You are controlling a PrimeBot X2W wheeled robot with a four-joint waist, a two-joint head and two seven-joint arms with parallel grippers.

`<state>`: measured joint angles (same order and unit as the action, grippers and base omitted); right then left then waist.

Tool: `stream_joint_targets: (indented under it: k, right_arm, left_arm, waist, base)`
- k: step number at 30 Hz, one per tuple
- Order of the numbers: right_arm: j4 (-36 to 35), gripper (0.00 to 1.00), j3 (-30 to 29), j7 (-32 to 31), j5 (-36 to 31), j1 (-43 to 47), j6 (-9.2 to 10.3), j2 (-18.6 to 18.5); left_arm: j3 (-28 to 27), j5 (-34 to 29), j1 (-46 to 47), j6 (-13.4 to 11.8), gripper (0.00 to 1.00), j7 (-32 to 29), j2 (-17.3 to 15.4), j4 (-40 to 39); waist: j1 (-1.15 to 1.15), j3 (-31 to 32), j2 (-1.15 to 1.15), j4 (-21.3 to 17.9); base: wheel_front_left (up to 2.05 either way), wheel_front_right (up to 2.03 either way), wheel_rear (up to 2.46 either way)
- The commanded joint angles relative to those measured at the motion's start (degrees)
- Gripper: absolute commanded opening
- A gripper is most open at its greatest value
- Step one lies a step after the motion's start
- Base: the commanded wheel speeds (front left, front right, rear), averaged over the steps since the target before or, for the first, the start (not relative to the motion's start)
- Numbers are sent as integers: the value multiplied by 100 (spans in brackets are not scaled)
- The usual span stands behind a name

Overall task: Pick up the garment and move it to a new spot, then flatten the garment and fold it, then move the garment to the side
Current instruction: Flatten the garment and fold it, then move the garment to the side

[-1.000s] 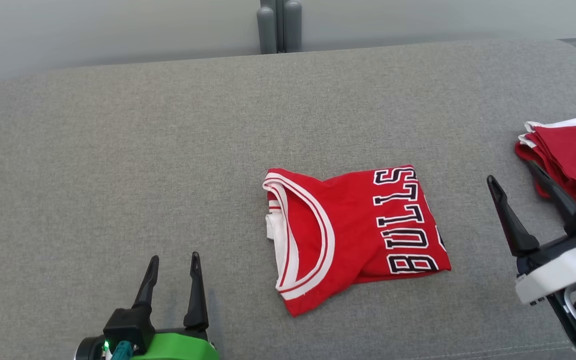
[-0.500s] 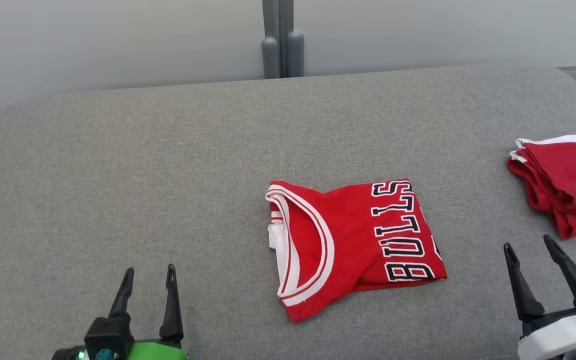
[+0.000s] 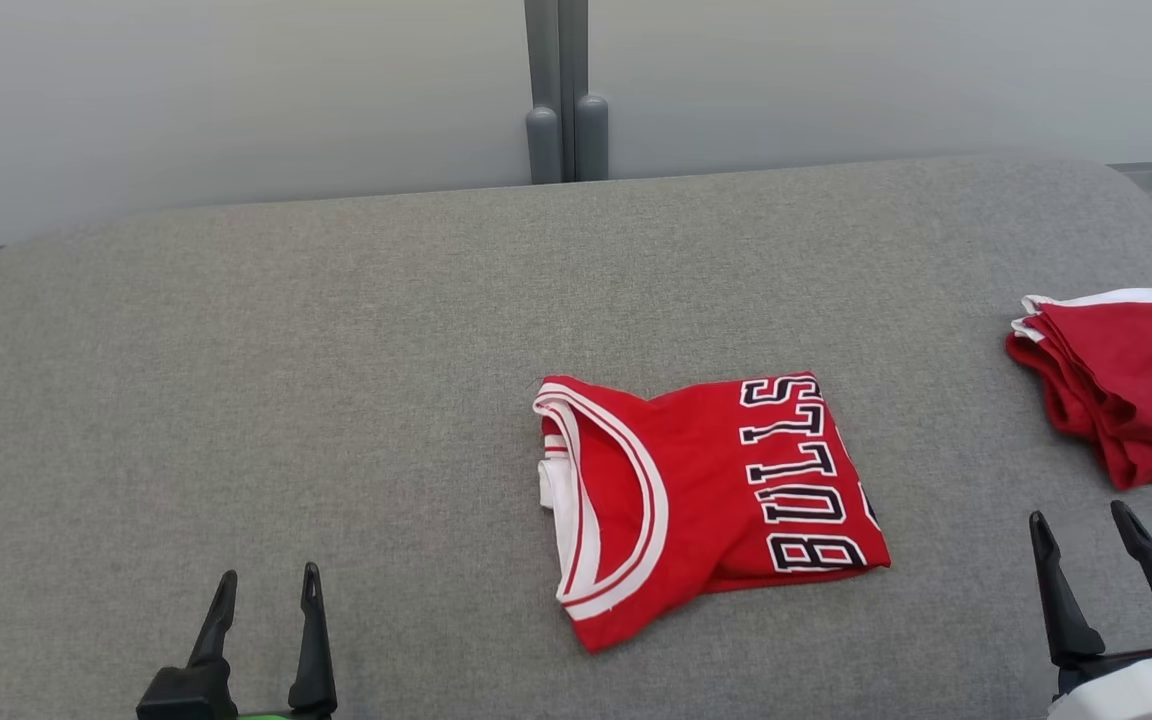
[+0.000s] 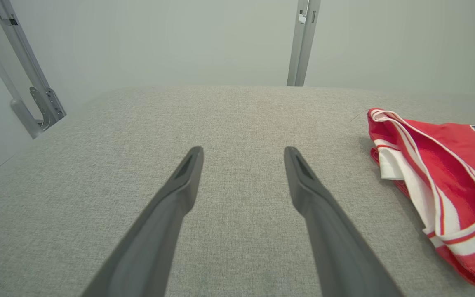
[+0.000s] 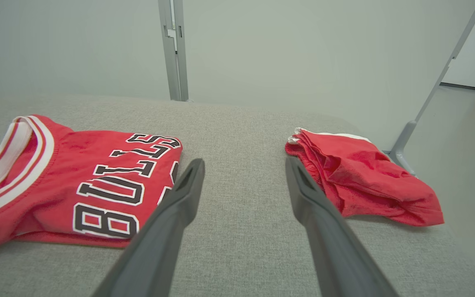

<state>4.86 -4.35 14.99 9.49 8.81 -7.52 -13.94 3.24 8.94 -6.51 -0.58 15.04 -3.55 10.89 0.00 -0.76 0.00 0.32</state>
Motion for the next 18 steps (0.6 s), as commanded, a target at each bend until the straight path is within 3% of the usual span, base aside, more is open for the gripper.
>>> stream_joint_targets:
  k: [1,13,18]
  right_arm:
    - [-5,100,-52,24,-46,-47,7,-19]
    - [45,100,-84,25,-62,-161,7,-45]
    - [201,100,151,24,381,-439,7,-211]
  left_arm:
    - [-41,-60,-71,26,100,17,4,-19]
    - [-92,-85,-125,81,100,17,49,-26]
    - [-142,-35,-179,46,100,18,58,-73]
  waist:
    - [0,2,0,6]
    - [0,27,0,50]
    - [0,52,0,3]
  base:
    - [0,0,0]
    - [0,0,0]
    - [0,0,0]
